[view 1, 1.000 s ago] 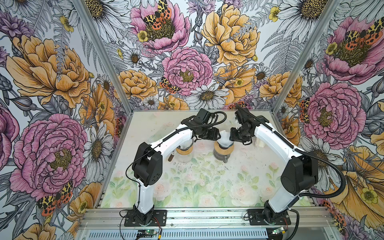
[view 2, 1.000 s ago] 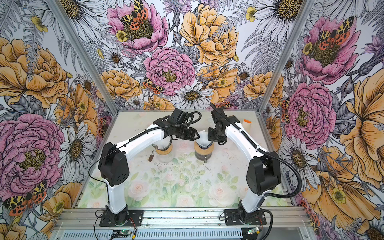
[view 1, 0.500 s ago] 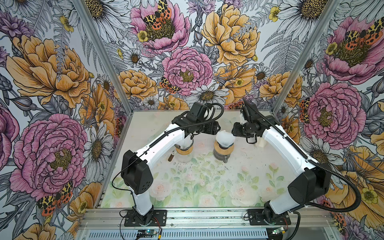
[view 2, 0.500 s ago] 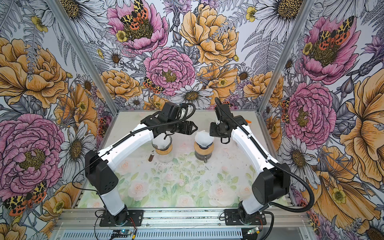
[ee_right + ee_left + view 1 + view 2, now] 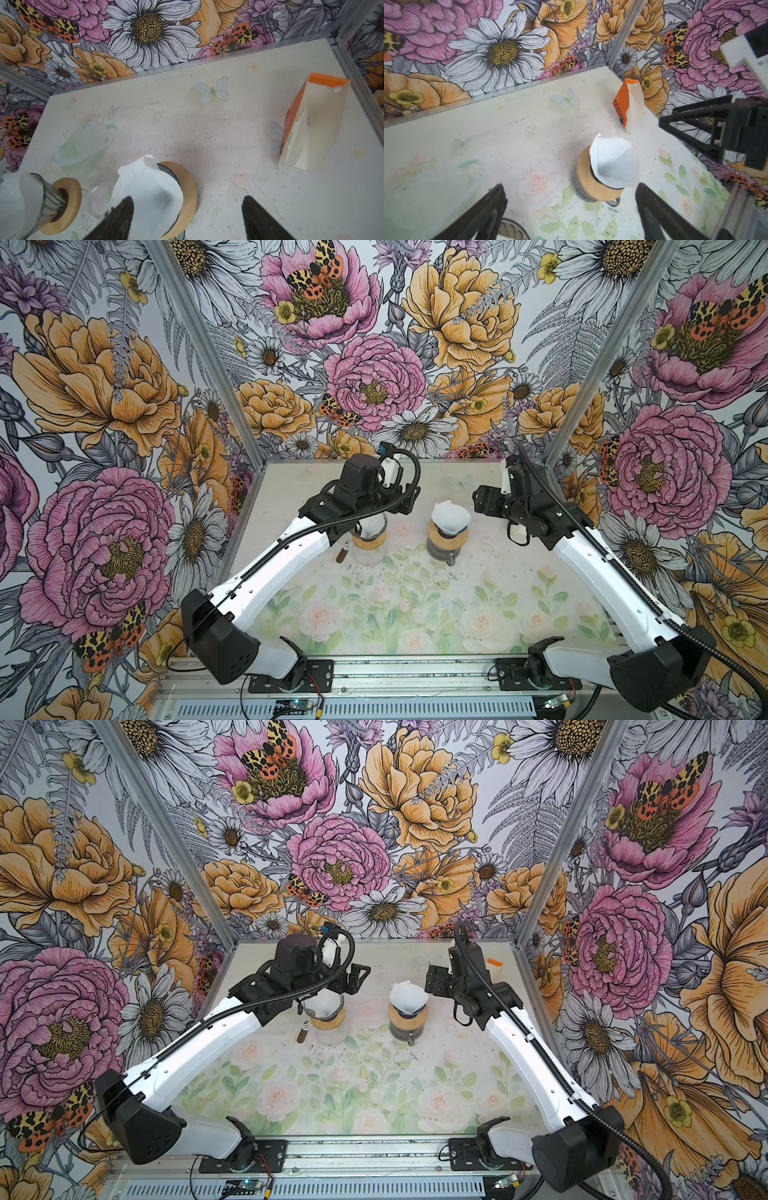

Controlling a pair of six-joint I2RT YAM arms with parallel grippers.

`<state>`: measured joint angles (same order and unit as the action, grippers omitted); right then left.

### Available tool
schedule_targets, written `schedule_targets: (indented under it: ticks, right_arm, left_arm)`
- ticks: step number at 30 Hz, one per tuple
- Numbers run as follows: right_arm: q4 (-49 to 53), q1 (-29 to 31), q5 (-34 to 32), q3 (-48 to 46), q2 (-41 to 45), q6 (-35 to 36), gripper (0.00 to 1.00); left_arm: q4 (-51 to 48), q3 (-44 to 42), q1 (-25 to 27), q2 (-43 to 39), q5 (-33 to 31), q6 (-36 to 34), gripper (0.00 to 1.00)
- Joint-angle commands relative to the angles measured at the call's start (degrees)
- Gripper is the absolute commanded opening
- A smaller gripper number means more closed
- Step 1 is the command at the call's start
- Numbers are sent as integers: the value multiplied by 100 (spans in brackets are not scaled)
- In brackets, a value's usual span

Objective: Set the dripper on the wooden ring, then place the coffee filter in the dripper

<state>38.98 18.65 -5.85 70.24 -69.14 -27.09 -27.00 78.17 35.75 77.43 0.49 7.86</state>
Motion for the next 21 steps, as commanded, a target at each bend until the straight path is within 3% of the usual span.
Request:
schedule_targets:
  ticks: [1, 7, 14, 17, 21]
  right_arm:
    - [-735, -75, -467, -333, 433, -84, 91]
    - [-1220, -291, -746, -924, 870, -18, 99]
    - [-2271, -497, -1709, -2014, 1242, 427, 99]
    - [-2880, -625, -2097, -2574, 1298, 573, 100]
    - [-4069, -800, -1703, -3406, 1257, 991, 100]
  left_arm:
    - [705, -534, -303, -542, -347, -313, 99]
    - [892, -1711, -907, -1630, -787, -180, 99]
    - [1221, -3259, -1926, -2989, -1204, -199, 99]
    - [1521, -3947, -2348, -3382, -1709, 13, 99]
    - [1618, -4617, -2811, -3589, -2239, 454, 99]
